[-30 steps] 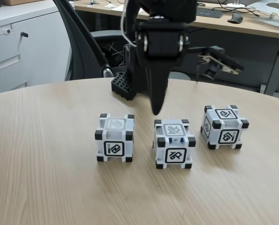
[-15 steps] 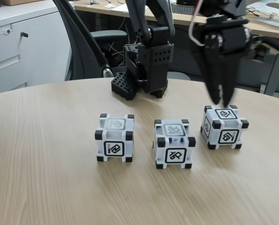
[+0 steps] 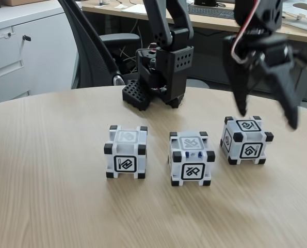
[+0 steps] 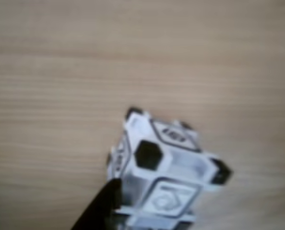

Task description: Stack cubes from left to right.

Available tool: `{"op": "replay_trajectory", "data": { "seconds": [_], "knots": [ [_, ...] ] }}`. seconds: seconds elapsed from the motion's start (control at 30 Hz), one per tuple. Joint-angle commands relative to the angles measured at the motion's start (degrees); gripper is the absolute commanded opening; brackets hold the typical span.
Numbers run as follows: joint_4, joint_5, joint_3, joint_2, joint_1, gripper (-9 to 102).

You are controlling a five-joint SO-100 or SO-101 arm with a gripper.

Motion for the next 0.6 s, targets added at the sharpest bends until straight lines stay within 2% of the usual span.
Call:
{"op": "replay_trajectory", "data": {
  "seconds": [0.0,0.57],
  "knots": [
    [0.09,1.14,-2.99,-3.52,-0.09,40],
    [0.00,3.43,-3.08,-14.06,0.09,39]
  ]
}}
